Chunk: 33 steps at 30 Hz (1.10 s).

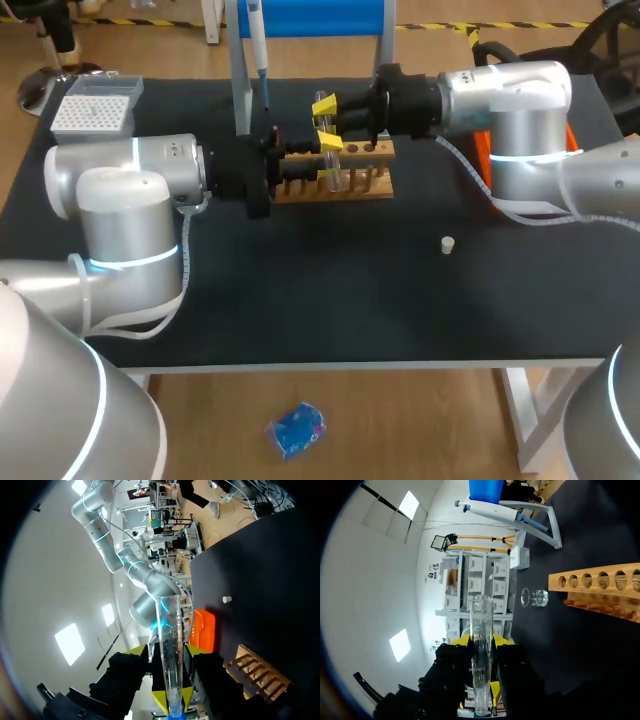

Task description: Invert the test tube, pick up the pipette, mount the tip to pipette, aspirate from beaker and dispense into the tube, eject the tip, return the pipette, and cap with the stopper.

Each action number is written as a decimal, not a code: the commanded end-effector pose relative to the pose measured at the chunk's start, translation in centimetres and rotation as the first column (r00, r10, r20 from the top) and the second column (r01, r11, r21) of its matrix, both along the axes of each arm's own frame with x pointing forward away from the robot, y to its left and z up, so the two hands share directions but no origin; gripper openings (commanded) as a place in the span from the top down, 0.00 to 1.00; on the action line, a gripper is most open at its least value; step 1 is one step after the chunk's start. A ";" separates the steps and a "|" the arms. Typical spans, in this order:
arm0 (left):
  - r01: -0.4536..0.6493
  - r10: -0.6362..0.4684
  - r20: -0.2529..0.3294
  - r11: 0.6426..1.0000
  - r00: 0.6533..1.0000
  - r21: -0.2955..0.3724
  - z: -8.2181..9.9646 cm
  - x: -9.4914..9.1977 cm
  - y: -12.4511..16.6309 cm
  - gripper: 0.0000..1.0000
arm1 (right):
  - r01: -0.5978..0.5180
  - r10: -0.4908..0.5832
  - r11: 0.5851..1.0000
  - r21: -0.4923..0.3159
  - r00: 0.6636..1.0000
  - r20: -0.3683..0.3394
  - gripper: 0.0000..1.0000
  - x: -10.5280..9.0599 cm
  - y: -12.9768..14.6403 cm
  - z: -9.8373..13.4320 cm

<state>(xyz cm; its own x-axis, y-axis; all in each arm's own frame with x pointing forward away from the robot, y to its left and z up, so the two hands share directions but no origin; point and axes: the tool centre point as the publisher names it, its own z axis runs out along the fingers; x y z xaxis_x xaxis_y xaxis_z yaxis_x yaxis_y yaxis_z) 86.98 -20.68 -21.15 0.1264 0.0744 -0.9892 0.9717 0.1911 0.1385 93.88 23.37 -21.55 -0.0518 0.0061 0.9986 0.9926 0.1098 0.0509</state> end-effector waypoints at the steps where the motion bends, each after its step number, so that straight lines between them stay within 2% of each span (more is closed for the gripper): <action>1: 0.006 -0.006 -0.006 1.000 1.000 0.003 -0.1 0.1 -0.1 0.56 | -0.003 0.003 1.000 0.000 1.000 0.000 1.00 0.1 0.0 -0.1; 9: 0.015 -0.014 -0.030 1.000 0.999 0.016 -0.5 0.1 -0.2 0.67 | -0.003 0.003 1.000 0.001 1.000 -0.003 1.00 0.0 0.0 -0.2; 11: 0.017 -0.016 -0.033 1.000 0.999 0.017 -0.5 0.1 -0.2 0.80 | -0.003 0.003 1.000 0.001 1.000 -0.003 1.00 0.0 0.0 -0.2; 12: 0.018 -0.017 -0.034 1.000 0.999 0.018 -0.5 0.1 -0.2 0.96 | -0.003 0.003 1.000 0.001 1.000 -0.003 1.00 0.0 0.0 -0.2; 13: 0.018 -0.017 -0.035 1.000 0.999 0.018 -0.5 0.2 -0.2 1.00 | -0.003 0.003 1.000 0.001 1.000 -0.003 1.00 0.0 0.0 -0.2; 19: 0.021 -0.021 -0.037 1.000 0.999 0.020 -0.6 0.2 -0.2 1.00 | 0.005 -0.005 1.000 0.007 1.000 0.001 1.00 0.0 -0.1 -0.2; 20: 0.021 -0.020 -0.036 1.000 0.999 0.019 -0.5 0.2 -0.2 1.00 | 0.020 -0.020 1.000 0.018 1.000 0.004 0.75 0.0 -0.1 -0.1; 21: 0.020 -0.020 -0.035 1.000 0.999 0.018 -0.5 0.1 -0.1 1.00 | 0.016 -0.016 0.999 0.028 1.000 -0.009 0.00 0.0 -0.1 0.0; 28: -0.008 0.004 -0.091 0.999 0.996 -0.041 0.4 0.6 1.0 1.00 | 0.061 -0.062 0.998 0.016 0.998 0.033 0.00 0.0 -2.1 0.3; 30: -0.016 0.010 -0.113 0.999 0.994 -0.051 0.7 0.9 1.5 1.00 | 0.083 -0.085 0.996 0.018 0.993 0.077 0.00 0.1 -3.0 0.4; 33: -0.014 0.008 -0.176 0.999 0.984 -0.035 1.0 1.2 2.2 1.00 | 0.110 -0.115 0.993 0.033 0.975 0.189 0.00 0.3 -4.3 0.9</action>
<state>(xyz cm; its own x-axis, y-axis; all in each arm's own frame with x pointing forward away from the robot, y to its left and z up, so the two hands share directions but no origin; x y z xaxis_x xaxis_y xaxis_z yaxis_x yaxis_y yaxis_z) 88.33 -19.20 -20.89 -0.0284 0.0154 -0.9995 0.9748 0.2220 -0.0243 95.15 20.49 -21.41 -0.1882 -0.0069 0.9821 0.9816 0.0316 0.1884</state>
